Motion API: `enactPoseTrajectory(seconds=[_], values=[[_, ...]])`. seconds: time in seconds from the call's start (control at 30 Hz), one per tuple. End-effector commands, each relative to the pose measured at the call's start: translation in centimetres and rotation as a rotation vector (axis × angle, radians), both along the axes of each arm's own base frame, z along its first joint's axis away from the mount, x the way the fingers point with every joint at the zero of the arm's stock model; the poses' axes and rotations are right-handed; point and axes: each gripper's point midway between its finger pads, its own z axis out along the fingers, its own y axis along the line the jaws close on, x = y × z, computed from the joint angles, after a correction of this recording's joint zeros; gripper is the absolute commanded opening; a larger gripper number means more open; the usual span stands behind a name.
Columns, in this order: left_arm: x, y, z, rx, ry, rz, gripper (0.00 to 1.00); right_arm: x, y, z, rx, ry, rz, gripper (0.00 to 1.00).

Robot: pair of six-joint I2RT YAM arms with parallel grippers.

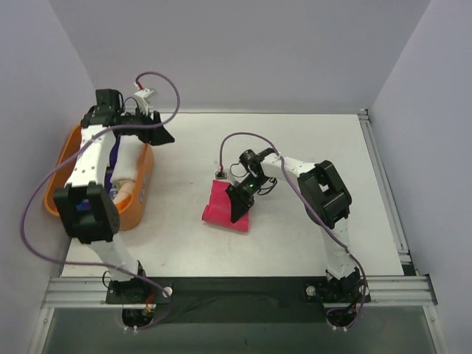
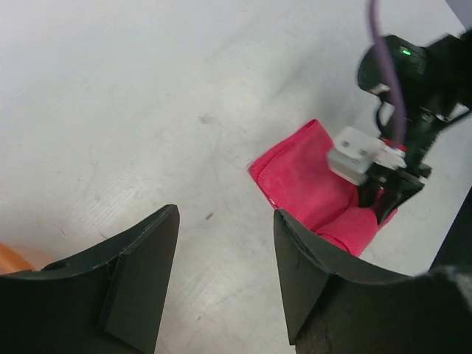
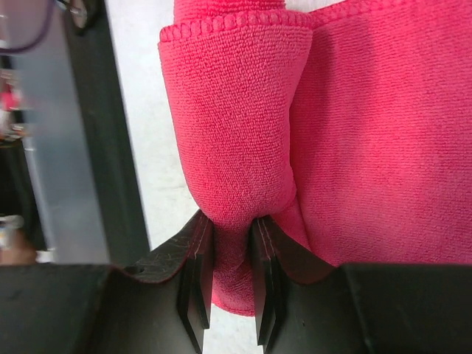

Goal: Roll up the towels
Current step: Roll the towel

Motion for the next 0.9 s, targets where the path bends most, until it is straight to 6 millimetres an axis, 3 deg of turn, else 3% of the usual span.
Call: enactPoseTrajectory(seconds=[0.0, 0.03, 0.07, 0.1, 0.17, 0.2, 0.3, 0.33, 0.43, 0.6, 0.87], values=[[-3.7, -2.9, 5.0, 0.059, -0.35, -0.141, 0.65, -3.4, -1.0, -0.4, -0.049, 0.273, -0.02, 0.0], [-4.8, -3.2, 4.7, 0.084, -0.389, -0.165, 0.66, -3.3, -0.9, -0.4, -0.046, 0.282, -0.024, 0.0], [-7.5, -4.5, 3.2, 0.11, -0.401, -0.22, 0.68, -3.3, -0.9, -0.4, -0.047, 0.3, -0.035, 0.0], [-8.9, -5.9, 2.4, 0.16, -0.469, -0.308, 0.68, -3.0, -0.8, -0.8, -0.048, 0.315, -0.043, 0.0], [-12.3, -6.7, -0.8, 0.266, -0.523, -0.412, 0.7, -2.6, -0.8, -0.9, -0.05, 0.356, -0.067, 0.0], [-14.3, -8.5, -2.0, 0.283, -0.541, -0.497, 0.71, -2.2, -0.7, -1.3, -0.054, 0.373, -0.074, 0.0], [-17.6, -9.8, -5.0, 0.363, -0.586, -0.633, 0.72, -1.9, -1.0, -1.8, -0.071, 0.437, -0.1, 0.0], [-19.0, -11.2, -5.5, 0.361, -0.599, -0.699, 0.73, -1.6, -0.9, -1.8, -0.077, 0.446, -0.106, 0.0], [-21.3, -12.9, -7.8, 0.397, -0.596, -0.816, 0.74, -1.1, -1.0, -2.3, -0.09, 0.47, -0.122, 0.0], [-22.4, -14.6, -11.6, 0.494, -0.622, -0.922, 0.78, -1.0, -1.1, -3.2, -0.115, 0.49, -0.127, 0.0], [-20.7, -15.8, -16.6, 0.603, -0.648, -0.922, 0.77, -0.6, -1.3, -3.7, -0.141, 0.493, -0.136, 0.0]])
